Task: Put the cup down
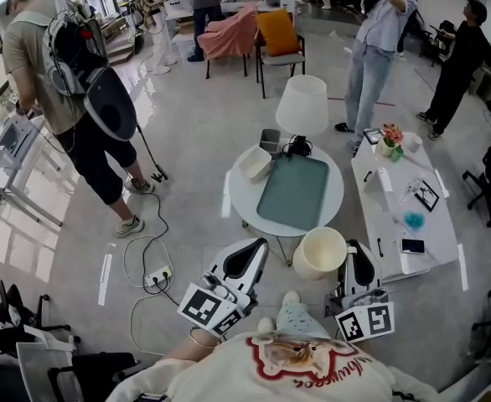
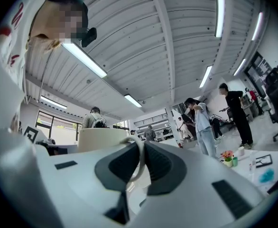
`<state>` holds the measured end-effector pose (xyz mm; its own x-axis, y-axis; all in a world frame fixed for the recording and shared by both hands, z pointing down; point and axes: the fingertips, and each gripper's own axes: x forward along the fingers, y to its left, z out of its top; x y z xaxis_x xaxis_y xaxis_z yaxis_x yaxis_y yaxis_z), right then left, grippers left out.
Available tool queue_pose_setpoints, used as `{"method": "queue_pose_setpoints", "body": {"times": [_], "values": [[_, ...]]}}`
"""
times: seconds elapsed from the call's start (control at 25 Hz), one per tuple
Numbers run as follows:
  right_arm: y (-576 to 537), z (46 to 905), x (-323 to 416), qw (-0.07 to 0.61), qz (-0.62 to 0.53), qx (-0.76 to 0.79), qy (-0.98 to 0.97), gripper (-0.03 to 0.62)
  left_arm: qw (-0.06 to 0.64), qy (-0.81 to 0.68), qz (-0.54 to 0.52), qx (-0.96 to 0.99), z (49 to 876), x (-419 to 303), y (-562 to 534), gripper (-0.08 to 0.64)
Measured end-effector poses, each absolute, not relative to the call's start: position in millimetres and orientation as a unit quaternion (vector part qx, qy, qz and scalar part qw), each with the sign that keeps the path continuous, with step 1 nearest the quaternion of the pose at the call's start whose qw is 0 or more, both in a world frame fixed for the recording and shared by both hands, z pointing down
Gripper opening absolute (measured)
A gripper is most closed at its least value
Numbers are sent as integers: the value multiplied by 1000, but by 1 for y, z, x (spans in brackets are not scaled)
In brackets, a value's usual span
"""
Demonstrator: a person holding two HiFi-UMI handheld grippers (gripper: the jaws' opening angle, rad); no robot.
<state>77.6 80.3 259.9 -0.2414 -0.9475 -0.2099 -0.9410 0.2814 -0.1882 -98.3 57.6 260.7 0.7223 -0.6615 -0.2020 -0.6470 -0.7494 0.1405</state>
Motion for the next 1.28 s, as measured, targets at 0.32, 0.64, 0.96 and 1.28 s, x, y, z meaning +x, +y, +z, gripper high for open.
{"method": "queue_pose_setpoints", "body": {"times": [0.32, 0.64, 0.96, 1.28], "values": [[28, 263, 92, 147, -18, -600, 786, 48, 31, -356, -119, 926, 261, -86, 11, 17], [-54, 257, 108, 155, -13, -584, 797, 48, 15, -363, -124, 924, 251, -64, -71, 17], [-133, 239, 130, 160, -2, -559, 814, 48, 1, -366, -131, 921, 234, -31, -149, 17], [-191, 244, 136, 153, -5, -534, 832, 48, 2, -386, -132, 913, 238, -21, -199, 17]]}}
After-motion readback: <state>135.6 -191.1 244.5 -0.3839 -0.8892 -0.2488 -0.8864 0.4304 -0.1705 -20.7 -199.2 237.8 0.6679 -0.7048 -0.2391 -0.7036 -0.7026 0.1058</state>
